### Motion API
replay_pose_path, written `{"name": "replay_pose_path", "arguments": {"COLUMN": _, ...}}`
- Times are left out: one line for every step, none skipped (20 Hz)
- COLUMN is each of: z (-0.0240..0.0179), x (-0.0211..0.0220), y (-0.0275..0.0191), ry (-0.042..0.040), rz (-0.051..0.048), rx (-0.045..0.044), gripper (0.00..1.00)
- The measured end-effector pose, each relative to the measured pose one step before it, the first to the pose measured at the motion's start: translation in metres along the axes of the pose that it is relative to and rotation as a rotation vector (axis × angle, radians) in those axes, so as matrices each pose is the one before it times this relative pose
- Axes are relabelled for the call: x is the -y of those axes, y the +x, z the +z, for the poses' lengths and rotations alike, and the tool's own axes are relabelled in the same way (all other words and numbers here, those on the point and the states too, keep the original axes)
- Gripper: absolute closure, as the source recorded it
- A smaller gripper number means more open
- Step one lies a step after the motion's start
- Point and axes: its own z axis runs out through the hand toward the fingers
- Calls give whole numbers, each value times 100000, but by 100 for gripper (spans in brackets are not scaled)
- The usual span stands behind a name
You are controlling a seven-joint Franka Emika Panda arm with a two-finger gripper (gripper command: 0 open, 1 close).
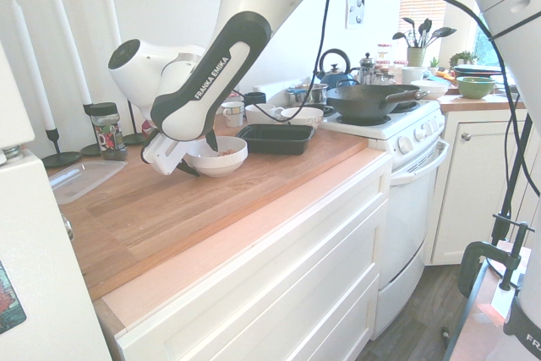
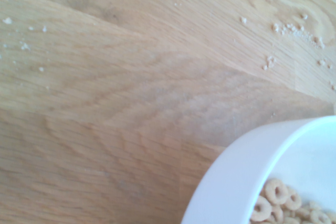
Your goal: Put the cereal into the box
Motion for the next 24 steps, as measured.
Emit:
{"name": "replay_pose_path", "arguments": {"z": -12, "x": 26, "y": -54, "ry": 60, "rz": 301, "rx": 170, "gripper": 100}}
{"name": "replay_pose_path", "arguments": {"z": -52, "x": 50, "y": -56, "ry": 184, "rz": 311, "rx": 333, "gripper": 100}}
{"name": "replay_pose_path", "arguments": {"z": -59, "x": 46, "y": -62, "ry": 198, "rz": 292, "rx": 387, "gripper": 100}}
{"name": "replay_pose_path", "arguments": {"z": -23, "x": 13, "y": -66, "ry": 135, "rz": 339, "rx": 507, "gripper": 100}}
{"name": "replay_pose_path", "arguments": {"z": -5, "x": -5, "y": -68, "ry": 54, "rz": 168, "rx": 349, "gripper": 100}}
{"name": "replay_pose_path", "arguments": {"z": 7, "x": -30, "y": -49, "ry": 4, "rz": 117, "rx": 208, "gripper": 100}}
{"name": "replay_pose_path", "arguments": {"z": 13, "x": -43, "y": -56, "ry": -12, "rz": 71, "rx": 197, "gripper": 100}}
{"name": "replay_pose_path", "arguments": {"z": 5, "x": -56, "y": -82, "ry": -4, "rz": 55, "rx": 250, "gripper": 100}}
{"name": "replay_pose_path", "arguments": {"z": -7, "x": -53, "y": -97, "ry": 32, "rz": 82, "rx": 266, "gripper": 100}}
{"name": "replay_pose_path", "arguments": {"z": -8, "x": -55, "y": -101, "ry": 53, "rz": 166, "rx": 316, "gripper": 100}}
{"name": "replay_pose_path", "arguments": {"z": 28, "x": -47, "y": -94, "ry": 42, "rz": 81, "rx": 216, "gripper": 100}}
{"name": "replay_pose_path", "arguments": {"z": 48, "x": -17, "y": -76, "ry": 24, "rz": 117, "rx": 107, "gripper": 100}}
{"name": "replay_pose_path", "arguments": {"z": 29, "x": -11, "y": -28, "ry": 11, "rz": 72, "rx": 85, "gripper": 100}}
{"name": "replay_pose_path", "arguments": {"z": 13, "x": -16, "y": 0, "ry": 63, "rz": 49, "rx": 53, "gripper": 100}}
{"name": "replay_pose_path", "arguments": {"z": -3, "x": -9, "y": -22, "ry": 111, "rz": 23, "rx": 56, "gripper": 100}}
{"name": "replay_pose_path", "arguments": {"z": -39, "x": -15, "y": 9, "ry": 112, "rz": 80, "rx": 39, "gripper": 100}}
{"name": "replay_pose_path", "arguments": {"z": -78, "x": -29, "y": 39, "ry": 100, "rz": 110, "rx": -11, "gripper": 100}}
{"name": "replay_pose_path", "arguments": {"z": -107, "x": -27, "y": 38, "ry": 124, "rz": 119, "rx": -17, "gripper": 100}}
{"name": "replay_pose_path", "arguments": {"z": -64, "x": -56, "y": 3, "ry": 69, "rz": 199, "rx": 203, "gripper": 100}}
{"name": "replay_pose_path", "arguments": {"z": 9, "x": -74, "y": -88, "ry": 7, "rz": 242, "rx": 528, "gripper": 100}}
{"name": "replay_pose_path", "arguments": {"z": -8, "x": -48, "y": -89, "ry": 62, "rz": 186, "rx": 417, "gripper": 100}}
{"name": "replay_pose_path", "arguments": {"z": -135, "x": 29, "y": -29, "ry": 401, "rz": 626, "rx": 718, "gripper": 100}}
{"name": "replay_pose_path", "arguments": {"z": -249, "x": 7, "y": 12, "ry": 511, "rz": 671, "rx": 616, "gripper": 100}}
{"name": "replay_pose_path", "arguments": {"z": -377, "x": -39, "y": 98, "ry": 582, "rz": 619, "rx": 279, "gripper": 100}}
